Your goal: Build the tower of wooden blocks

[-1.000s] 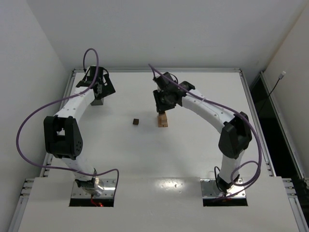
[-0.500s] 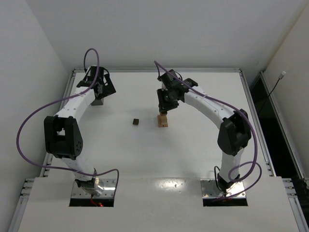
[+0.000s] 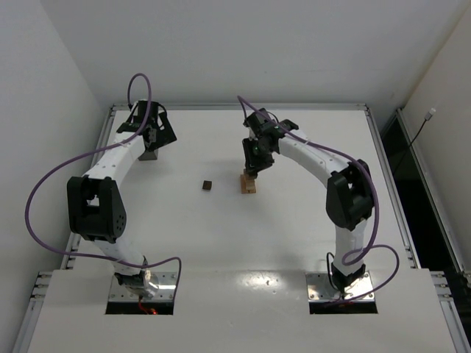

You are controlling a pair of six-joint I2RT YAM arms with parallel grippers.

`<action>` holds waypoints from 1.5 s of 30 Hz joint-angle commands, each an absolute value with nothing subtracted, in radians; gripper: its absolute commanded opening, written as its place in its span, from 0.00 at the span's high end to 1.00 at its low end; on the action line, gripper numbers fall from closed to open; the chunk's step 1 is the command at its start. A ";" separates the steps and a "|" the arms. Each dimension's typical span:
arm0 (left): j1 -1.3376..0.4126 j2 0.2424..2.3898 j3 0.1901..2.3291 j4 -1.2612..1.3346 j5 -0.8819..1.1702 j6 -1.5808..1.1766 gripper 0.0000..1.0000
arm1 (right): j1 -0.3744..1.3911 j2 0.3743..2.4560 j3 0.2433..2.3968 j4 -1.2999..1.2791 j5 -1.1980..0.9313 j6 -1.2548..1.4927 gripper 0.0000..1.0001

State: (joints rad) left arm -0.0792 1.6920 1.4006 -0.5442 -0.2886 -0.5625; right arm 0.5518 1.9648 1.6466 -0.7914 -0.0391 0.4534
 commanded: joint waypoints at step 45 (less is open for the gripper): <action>-0.294 1.522 1.080 -0.434 -0.229 -0.479 0.04 | 0.535 1.631 1.546 -0.678 0.009 0.011 0.00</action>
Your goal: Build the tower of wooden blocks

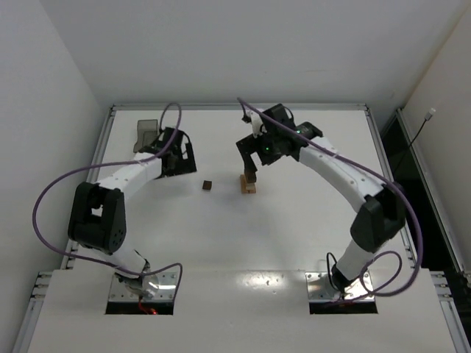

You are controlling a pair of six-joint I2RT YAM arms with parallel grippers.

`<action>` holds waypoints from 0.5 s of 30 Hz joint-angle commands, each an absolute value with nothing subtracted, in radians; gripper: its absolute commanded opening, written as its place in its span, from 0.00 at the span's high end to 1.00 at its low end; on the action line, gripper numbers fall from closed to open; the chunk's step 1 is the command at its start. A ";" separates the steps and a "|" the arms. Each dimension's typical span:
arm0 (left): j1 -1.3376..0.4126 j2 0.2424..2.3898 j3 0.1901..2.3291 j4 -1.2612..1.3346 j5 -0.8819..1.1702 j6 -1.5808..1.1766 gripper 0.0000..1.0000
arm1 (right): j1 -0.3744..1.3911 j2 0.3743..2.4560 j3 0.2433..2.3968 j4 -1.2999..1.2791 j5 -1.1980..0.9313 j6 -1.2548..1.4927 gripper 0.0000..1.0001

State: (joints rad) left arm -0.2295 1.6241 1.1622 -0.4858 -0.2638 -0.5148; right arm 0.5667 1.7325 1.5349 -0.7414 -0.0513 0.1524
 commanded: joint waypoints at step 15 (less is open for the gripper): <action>-0.506 1.726 1.182 -0.469 -0.181 -0.402 0.11 | 0.310 1.437 1.390 -0.618 0.178 -0.068 0.00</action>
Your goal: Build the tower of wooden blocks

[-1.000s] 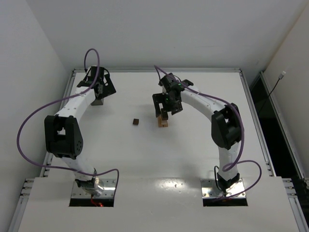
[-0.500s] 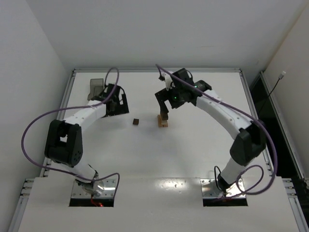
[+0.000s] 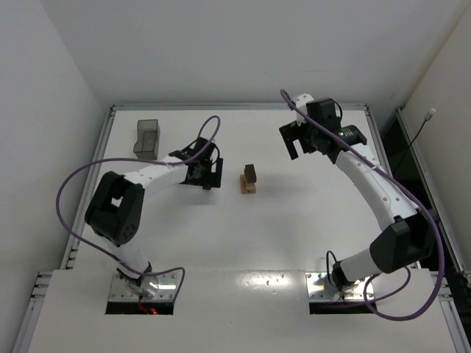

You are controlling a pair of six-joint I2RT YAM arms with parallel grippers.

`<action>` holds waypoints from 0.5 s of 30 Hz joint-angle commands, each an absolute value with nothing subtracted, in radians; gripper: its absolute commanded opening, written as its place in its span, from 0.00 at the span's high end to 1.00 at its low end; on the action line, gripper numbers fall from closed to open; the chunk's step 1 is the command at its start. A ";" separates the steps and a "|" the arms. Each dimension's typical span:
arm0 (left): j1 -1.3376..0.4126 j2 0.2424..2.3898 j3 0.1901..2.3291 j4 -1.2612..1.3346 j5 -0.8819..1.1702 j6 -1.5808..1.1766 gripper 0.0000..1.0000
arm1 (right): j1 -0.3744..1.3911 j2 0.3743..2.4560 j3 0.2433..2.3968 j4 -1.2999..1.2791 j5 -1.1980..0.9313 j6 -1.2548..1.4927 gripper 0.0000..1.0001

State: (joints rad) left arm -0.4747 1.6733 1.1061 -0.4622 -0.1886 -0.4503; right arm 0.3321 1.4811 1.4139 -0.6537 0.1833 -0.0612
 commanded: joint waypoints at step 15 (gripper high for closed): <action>-0.545 1.891 1.292 -0.515 -0.219 -0.373 0.36 | 0.233 1.459 1.399 -0.638 0.058 -0.020 0.00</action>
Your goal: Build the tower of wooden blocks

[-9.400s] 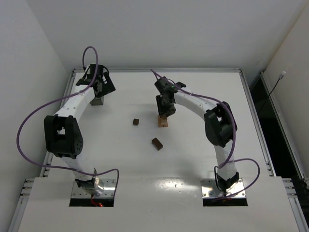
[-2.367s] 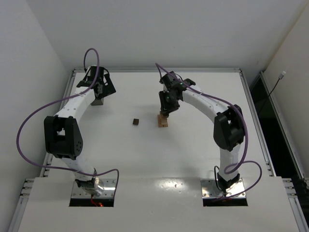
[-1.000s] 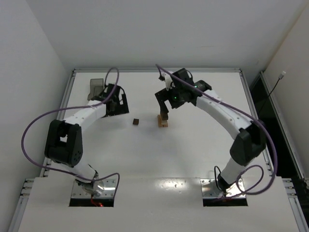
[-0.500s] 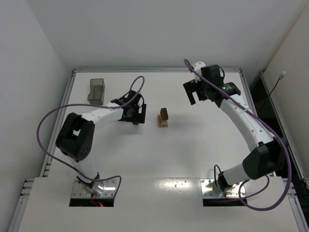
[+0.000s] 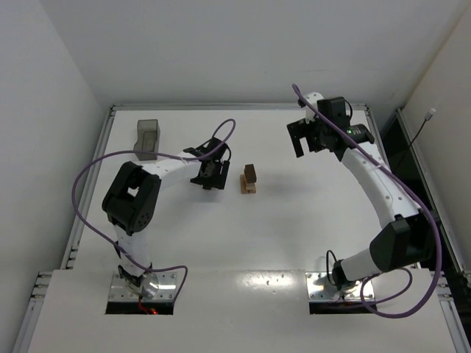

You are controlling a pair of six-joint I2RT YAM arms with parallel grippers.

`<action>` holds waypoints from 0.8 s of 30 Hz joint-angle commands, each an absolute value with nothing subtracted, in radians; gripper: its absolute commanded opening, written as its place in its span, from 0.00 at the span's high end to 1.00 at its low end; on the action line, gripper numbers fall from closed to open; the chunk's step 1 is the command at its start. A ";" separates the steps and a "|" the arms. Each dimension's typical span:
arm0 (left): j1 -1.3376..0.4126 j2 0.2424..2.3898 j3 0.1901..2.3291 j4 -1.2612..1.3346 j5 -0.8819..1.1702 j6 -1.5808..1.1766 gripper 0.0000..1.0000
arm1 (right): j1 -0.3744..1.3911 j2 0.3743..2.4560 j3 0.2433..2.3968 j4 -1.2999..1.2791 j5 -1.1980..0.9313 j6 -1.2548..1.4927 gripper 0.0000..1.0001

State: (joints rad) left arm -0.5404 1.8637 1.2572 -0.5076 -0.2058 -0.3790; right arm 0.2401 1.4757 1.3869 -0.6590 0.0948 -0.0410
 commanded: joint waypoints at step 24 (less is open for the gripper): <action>-0.499 1.939 1.322 -0.517 -0.201 -0.400 0.69 | 0.206 1.486 1.408 -0.647 0.009 -0.002 0.00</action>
State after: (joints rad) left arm -0.5129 1.9488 1.2984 -0.5327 -0.2020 -0.3950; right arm 0.2111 1.4868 1.3869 -0.6598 0.0338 -0.0177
